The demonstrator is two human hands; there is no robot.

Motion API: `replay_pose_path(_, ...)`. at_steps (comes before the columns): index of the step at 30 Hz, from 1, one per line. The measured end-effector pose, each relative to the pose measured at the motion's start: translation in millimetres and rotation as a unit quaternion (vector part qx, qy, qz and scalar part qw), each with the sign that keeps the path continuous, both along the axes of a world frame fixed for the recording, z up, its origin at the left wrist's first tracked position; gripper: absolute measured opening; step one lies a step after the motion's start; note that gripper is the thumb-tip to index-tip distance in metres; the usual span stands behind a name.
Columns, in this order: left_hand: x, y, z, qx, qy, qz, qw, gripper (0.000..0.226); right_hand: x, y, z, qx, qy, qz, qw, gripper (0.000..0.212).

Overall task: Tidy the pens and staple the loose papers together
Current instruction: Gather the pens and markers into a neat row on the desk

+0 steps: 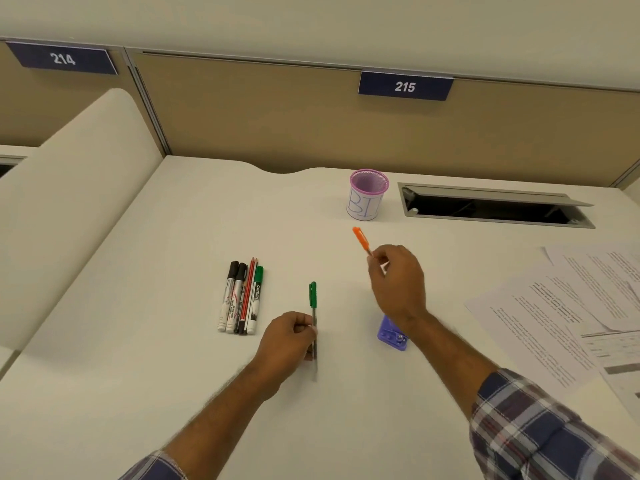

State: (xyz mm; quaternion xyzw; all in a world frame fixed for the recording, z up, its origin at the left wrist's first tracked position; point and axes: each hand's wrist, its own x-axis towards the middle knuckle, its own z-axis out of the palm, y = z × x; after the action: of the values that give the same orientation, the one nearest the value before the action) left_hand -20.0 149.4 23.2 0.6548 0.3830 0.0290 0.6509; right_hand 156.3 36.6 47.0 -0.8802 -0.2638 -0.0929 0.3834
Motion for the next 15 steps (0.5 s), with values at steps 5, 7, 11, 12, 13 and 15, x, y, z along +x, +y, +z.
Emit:
replay_pose_path(5,9,-4,10,0.012,-0.056,0.031,0.998,0.010,-53,21,3,0.100,0.300,0.036,0.948,0.009)
replay_pose_path(7,9,-3,12,0.030,-0.066,0.037,0.997,0.009,-69,21,-2,0.099,0.383,0.065,0.916,0.008)
replay_pose_path(11,2,1,9,0.063,-0.065,0.042,0.995,0.010,-85,24,-7,0.098,0.416,0.074,0.901,0.013)
replay_pose_path(12,0,3,7,0.072,-0.061,0.040,0.995,0.011,-86,26,-9,0.093,0.418,0.074,0.901,0.014)
replay_pose_path(13,-2,6,5,0.083,-0.056,0.037,0.994,0.013,-87,28,-10,0.088,0.423,0.074,0.899,0.014)
replay_pose_path(15,-3,13,4,0.106,-0.039,0.031,0.993,0.016,-87,34,-11,0.083,0.437,0.075,0.893,0.013)
